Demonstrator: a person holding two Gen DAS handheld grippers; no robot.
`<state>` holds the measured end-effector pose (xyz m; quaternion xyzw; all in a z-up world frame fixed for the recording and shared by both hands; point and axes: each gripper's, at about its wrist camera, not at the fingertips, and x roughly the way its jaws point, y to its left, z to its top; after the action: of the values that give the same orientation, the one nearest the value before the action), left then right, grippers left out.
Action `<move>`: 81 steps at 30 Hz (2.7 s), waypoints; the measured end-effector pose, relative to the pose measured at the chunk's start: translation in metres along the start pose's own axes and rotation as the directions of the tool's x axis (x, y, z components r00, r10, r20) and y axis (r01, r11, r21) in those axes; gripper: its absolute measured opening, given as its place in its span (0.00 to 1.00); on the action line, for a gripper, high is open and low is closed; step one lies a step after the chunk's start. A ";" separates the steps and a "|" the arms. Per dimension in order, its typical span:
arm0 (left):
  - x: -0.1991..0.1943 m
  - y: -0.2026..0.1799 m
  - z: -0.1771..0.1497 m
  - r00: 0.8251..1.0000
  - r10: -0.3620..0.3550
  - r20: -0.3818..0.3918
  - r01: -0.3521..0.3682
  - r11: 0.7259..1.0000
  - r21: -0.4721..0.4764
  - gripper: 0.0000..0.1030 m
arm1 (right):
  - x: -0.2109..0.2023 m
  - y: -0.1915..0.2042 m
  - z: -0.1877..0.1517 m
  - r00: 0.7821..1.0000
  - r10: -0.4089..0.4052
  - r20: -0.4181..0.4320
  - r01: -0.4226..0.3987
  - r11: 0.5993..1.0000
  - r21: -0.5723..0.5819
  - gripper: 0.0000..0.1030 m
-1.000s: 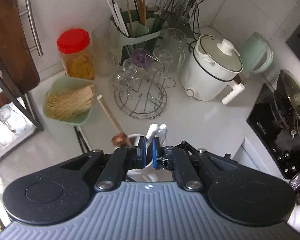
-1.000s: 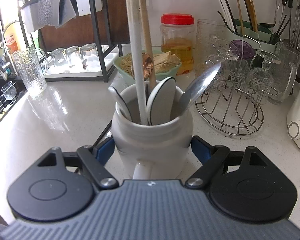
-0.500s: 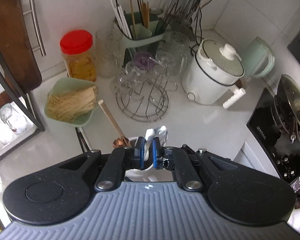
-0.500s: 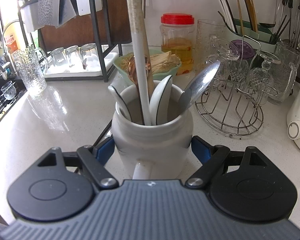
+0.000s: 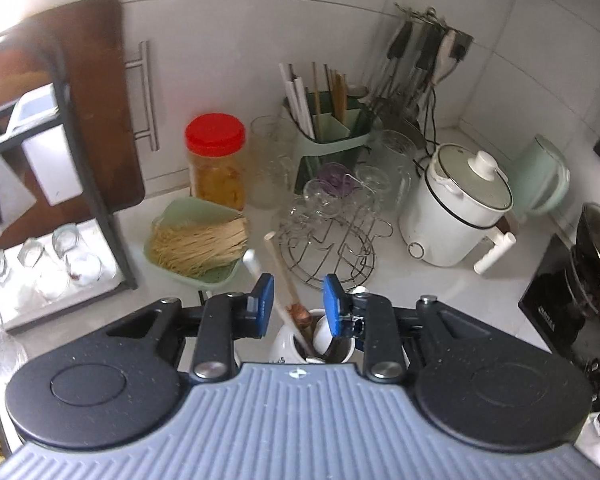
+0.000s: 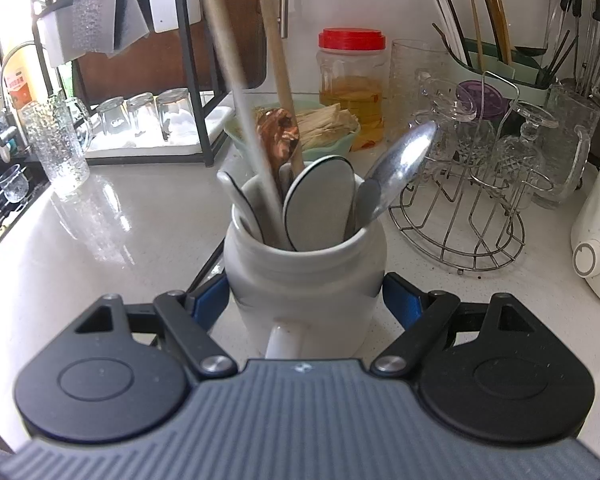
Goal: Organize utensils
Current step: 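Move the left tool away from the mug to the black chopstick, then lower the left tool onto the black chopstick and close on it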
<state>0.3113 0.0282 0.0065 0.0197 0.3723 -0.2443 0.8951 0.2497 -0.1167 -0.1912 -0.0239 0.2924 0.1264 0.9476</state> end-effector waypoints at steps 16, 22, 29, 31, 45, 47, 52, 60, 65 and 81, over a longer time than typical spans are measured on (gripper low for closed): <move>0.060 0.064 -0.064 0.997 0.032 -0.067 -0.043 0.984 -0.171 0.30 | 0.001 0.000 0.001 1.000 -0.004 -0.004 0.004 1.000 0.006 0.84; 0.113 0.090 -0.085 0.988 0.038 -0.146 -0.068 0.976 -0.207 0.30 | 0.001 0.000 0.001 1.000 -0.007 -0.010 0.007 1.000 0.012 0.83; 0.158 0.113 -0.087 0.978 0.055 -0.200 -0.092 0.980 -0.178 0.30 | 0.002 0.000 0.003 1.000 -0.013 -0.026 0.014 1.000 0.020 0.83; 0.166 0.115 -0.086 0.977 0.055 -0.205 -0.089 0.983 -0.161 0.30 | 0.002 0.001 0.003 0.999 -0.018 -0.028 0.019 0.999 0.025 0.83; 0.211 0.100 -0.086 0.964 0.103 -0.246 -0.110 0.994 -0.013 0.27 | 0.002 0.005 0.004 0.999 -0.030 -0.032 0.032 0.999 0.038 0.83; 0.213 0.098 -0.086 0.962 0.105 -0.250 -0.110 0.994 -0.009 0.27 | 0.002 0.005 0.004 0.999 -0.030 -0.034 0.031 0.999 0.036 0.83; 0.216 0.096 -0.085 0.958 0.138 -0.251 -0.143 0.990 0.000 0.18 | 0.002 0.004 0.004 0.999 -0.030 -0.036 0.031 0.999 0.032 0.84; 0.211 0.095 -0.090 0.950 0.174 -0.260 -0.181 0.984 -0.002 0.03 | 0.002 0.004 0.005 0.999 -0.028 -0.034 0.029 0.999 0.032 0.84; 0.198 0.093 -0.096 0.950 0.184 -0.253 -0.195 0.981 -0.020 0.00 | 0.002 0.004 0.005 0.999 -0.025 -0.030 0.026 0.999 0.026 0.84; 0.162 0.100 -0.119 0.962 0.140 -0.236 -0.190 0.960 -0.208 0.02 | 0.001 -0.002 0.001 1.000 0.009 -0.007 -0.009 1.000 0.009 0.83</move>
<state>0.3755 0.0738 -0.2037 -0.0254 0.4914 -0.1203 0.8622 0.2515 -0.1183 -0.1912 -0.0186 0.2964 0.1294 0.9461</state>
